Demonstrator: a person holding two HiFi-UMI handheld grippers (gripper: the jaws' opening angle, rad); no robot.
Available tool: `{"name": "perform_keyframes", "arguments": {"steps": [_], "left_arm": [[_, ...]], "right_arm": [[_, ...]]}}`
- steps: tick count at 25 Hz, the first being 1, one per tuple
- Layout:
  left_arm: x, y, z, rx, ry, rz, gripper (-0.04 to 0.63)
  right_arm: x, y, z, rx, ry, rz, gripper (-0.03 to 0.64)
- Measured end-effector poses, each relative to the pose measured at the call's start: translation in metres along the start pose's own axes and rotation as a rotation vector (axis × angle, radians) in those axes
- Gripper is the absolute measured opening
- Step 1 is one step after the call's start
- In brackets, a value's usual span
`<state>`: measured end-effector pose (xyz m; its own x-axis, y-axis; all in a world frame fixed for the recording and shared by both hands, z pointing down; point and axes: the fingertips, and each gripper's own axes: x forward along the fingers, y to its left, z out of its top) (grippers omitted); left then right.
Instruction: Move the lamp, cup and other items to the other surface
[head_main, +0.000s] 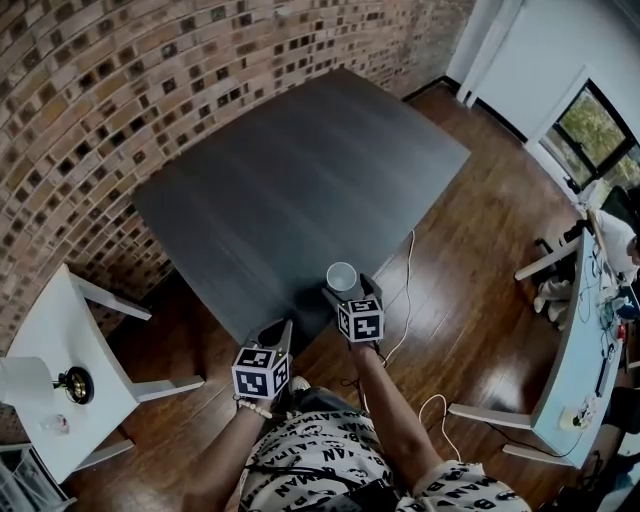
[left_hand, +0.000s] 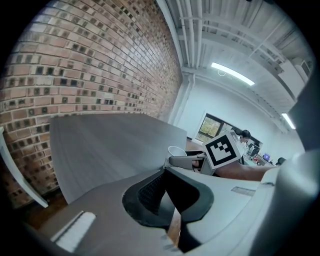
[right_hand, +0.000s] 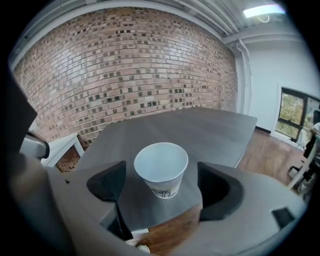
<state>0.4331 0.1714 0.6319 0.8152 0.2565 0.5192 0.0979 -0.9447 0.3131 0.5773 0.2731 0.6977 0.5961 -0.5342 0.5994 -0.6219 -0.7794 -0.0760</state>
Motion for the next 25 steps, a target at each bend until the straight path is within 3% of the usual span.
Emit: {"name": "perform_keyframes", "arguments": {"steps": [7, 17, 25], "left_arm": [[0.008, 0.015, -0.004, -0.013, 0.011, 0.016, 0.002], [0.012, 0.026, -0.006, -0.022, 0.014, 0.026, 0.002], [-0.014, 0.041, -0.004, -0.044, -0.01, 0.06, 0.002]], "right_arm": [[0.024, 0.0, -0.013, 0.022, 0.021, 0.023, 0.458], [0.03, 0.004, -0.008, 0.014, -0.02, 0.042, 0.337], [0.015, 0.028, 0.009, -0.026, -0.041, 0.07, 0.331]]}}
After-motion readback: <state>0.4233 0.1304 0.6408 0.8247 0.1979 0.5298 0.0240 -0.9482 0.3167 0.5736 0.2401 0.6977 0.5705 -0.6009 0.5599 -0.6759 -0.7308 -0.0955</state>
